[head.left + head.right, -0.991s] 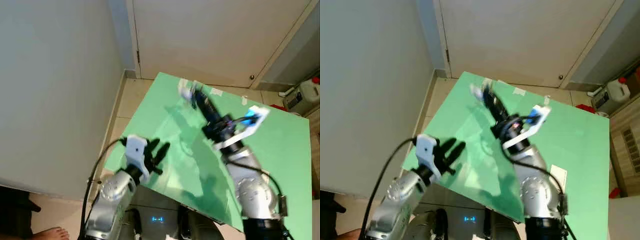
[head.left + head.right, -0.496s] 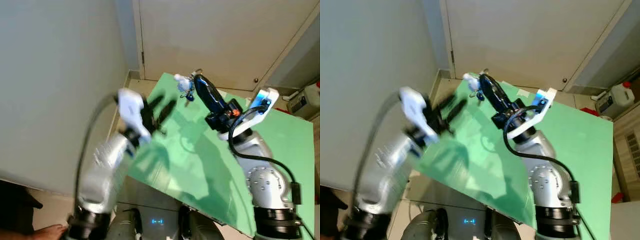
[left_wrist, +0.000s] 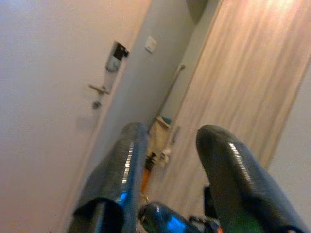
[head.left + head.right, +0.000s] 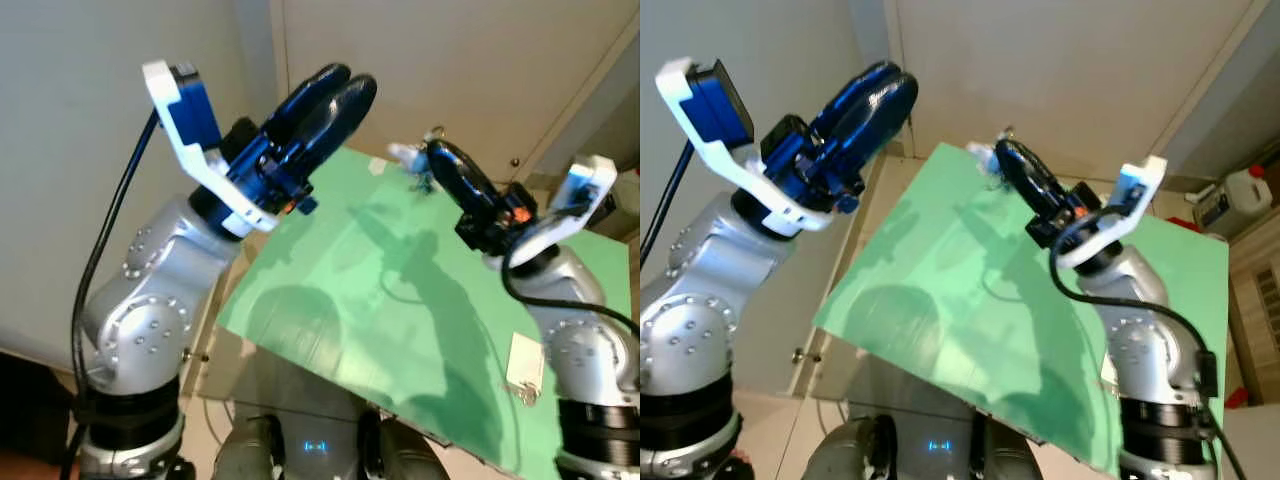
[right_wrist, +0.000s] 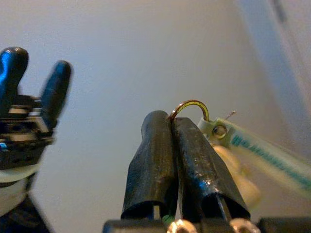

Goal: Hang keys on a hook

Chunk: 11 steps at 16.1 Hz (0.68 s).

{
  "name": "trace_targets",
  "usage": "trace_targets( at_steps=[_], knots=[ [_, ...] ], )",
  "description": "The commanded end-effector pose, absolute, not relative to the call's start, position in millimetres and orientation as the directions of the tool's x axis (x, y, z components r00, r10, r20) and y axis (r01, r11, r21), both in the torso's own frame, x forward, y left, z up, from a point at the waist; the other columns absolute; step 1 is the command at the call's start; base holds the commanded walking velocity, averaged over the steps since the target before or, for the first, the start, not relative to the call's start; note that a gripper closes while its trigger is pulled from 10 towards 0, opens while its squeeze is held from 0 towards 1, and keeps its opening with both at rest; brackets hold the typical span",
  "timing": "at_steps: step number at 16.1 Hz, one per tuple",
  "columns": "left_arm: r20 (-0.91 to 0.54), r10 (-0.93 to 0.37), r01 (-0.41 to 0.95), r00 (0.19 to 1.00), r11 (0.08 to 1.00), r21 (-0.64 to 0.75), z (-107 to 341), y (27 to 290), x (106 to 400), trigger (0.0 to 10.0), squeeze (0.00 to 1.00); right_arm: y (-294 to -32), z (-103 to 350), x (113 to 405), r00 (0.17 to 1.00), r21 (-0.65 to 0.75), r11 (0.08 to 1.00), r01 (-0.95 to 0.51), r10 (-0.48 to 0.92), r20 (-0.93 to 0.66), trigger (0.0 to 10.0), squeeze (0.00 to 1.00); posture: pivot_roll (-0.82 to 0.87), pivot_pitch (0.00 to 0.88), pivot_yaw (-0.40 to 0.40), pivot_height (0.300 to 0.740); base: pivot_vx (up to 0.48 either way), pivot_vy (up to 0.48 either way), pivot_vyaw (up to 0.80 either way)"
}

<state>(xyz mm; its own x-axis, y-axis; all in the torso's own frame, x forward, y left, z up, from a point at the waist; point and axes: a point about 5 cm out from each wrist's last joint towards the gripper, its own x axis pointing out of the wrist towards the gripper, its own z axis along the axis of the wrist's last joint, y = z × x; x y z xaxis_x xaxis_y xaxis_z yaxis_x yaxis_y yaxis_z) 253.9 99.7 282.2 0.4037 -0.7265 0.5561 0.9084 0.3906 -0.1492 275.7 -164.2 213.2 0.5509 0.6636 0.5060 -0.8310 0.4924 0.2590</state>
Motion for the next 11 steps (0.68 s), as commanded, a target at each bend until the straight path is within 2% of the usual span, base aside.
trace_targets(
  at_steps=[1,4,7,9,11],
  knots=[
    [0.537,-0.735,0.909,0.414,0.367,-0.198,274,103,256,10.0,1.0,-171,227,267,0.478,0.207,0.442,-0.873,0.688,0.546,10.0,0.0,0.08,0.178,0.009,0.74,0.0,0.0,0.0],
    [0.521,-0.741,0.906,0.423,0.36,-0.224,271,104,259,10.0,1.0,-182,239,263,0.426,0.194,0.396,-0.897,0.665,0.613,10.0,0.0,0.08,0.178,0.009,0.74,0.0,0.0,0.0],
    [0.475,-0.768,0.903,0.429,0.381,-0.201,266,102,261,10.0,1.0,-181,246,255,0.359,0.176,0.327,-0.929,0.67,0.65,10.0,0.0,0.08,0.179,0.012,0.74,0.0,0.0,0.0],
    [0.417,-0.812,0.91,0.409,0.396,-0.12,265,96,260,10.0,1.0,-174,246,251,0.325,0.174,0.282,-0.944,0.694,0.642,10.0,0.0,0.08,0.181,0.009,0.74,0.0,0.0,0.0],
    [0.337,-0.851,0.9,0.402,0.435,0.025,266,91,261,10.0,1.0,-165,248,245,0.274,0.161,0.223,-0.962,0.724,0.633,10.0,0.0,0.08,0.178,0.008,0.74,0.0,0.0,0.0]
  ],
)
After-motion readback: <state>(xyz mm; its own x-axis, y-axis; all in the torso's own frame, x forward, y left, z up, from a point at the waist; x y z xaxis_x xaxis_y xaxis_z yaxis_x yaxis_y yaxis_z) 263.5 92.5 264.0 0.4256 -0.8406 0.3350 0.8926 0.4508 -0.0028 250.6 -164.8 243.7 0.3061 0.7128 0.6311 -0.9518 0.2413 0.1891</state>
